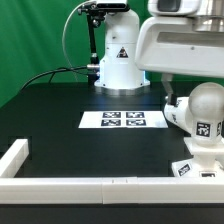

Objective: Assemble lamp

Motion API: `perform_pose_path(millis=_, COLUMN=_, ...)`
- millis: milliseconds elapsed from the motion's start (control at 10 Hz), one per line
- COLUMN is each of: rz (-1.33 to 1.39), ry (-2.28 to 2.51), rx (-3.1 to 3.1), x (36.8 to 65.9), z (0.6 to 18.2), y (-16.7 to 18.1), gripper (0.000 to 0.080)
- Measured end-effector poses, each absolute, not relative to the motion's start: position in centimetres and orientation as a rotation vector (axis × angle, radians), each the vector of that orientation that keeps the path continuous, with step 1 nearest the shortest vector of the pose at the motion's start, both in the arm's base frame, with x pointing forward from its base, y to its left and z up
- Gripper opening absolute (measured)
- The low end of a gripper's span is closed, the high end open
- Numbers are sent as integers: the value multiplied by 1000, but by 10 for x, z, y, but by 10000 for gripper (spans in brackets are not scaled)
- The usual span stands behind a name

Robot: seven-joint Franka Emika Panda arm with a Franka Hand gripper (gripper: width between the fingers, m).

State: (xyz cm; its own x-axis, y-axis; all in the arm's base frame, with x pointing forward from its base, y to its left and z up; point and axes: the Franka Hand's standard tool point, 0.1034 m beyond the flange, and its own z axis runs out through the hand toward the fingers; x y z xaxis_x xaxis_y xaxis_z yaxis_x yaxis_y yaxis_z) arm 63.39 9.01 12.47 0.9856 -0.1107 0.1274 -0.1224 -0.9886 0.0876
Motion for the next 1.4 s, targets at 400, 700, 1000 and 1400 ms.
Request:
perform_pose_path(millis=400, rz=172, ry=153, rx=3028, x=634, z=124, y=86, gripper=699)
perform_pose_path(millis=700, rz=92, ry=432, rx=3022, x=634, z=126, y=90, gripper=699)
perform_pose_path(millis=1000, rz=80, ry=715, rx=2939, x=635, z=126, y=88, gripper=699)
perform_pose_path(millis=1400, rz=17, ry=664, rx=3009, x=627, z=123, y=87, gripper=699)
